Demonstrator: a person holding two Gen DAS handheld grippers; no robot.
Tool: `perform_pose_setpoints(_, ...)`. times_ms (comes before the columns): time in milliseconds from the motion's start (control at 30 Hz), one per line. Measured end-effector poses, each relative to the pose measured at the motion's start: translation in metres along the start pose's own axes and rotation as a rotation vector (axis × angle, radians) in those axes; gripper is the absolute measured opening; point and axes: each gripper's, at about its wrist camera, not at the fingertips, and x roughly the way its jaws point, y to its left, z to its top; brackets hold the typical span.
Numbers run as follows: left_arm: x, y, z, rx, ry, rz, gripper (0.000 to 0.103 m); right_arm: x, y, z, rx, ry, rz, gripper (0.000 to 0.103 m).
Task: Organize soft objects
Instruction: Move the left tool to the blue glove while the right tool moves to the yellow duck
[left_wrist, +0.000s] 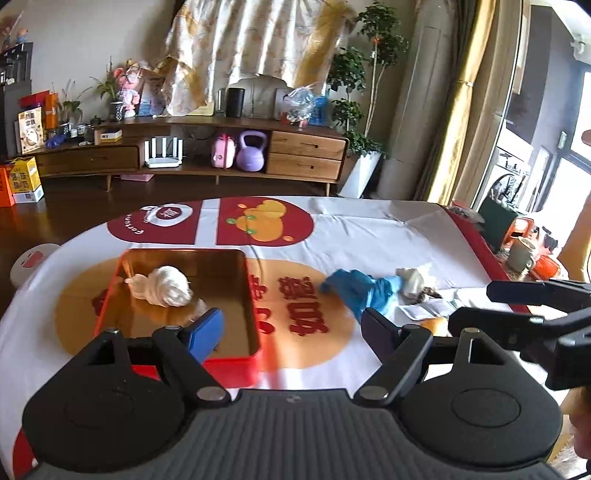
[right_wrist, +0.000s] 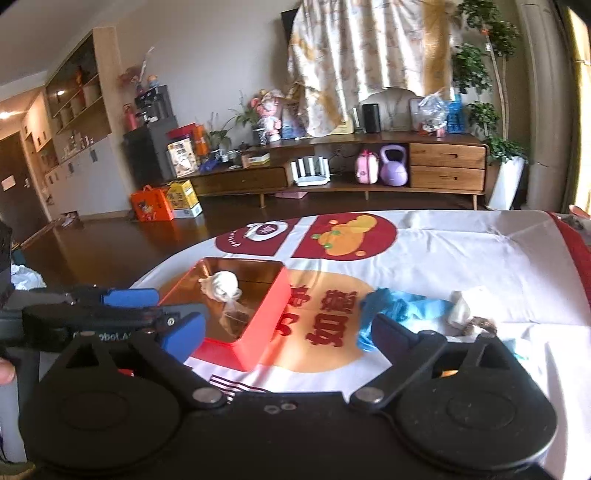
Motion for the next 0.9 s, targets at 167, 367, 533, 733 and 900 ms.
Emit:
perform_pose_setpoints(167,0.003,-0.018,-0.008,0.004,0.007,-0.030,0.082,-0.012,-0.020,-0.010,0.025,-0.008,-0.033,0.101)
perform_pose_setpoints(367,0.009,-0.040,-0.013,0.024,0.001,-0.053,0.092,-0.021,-0.042,-0.021,0.044,-0.016,-0.084,0.103)
perform_pose_setpoints(533,0.018,-0.049,-0.015,0.000,-0.023,-0.049,0.099,-0.021,-0.061,-0.030,0.052,-0.007,-0.121,0.103)
perform_pose_setpoints(733,0.040,-0.061,-0.012,0.028,-0.013,-0.035,0.099,-0.012,-0.082,-0.043,0.075,0.014,-0.167,0.103)
perform_pose_setpoints(900,0.062,-0.070,-0.007,0.052,-0.010,-0.028,0.099,-0.001,-0.098,-0.048,0.107,0.029,-0.181,0.103)
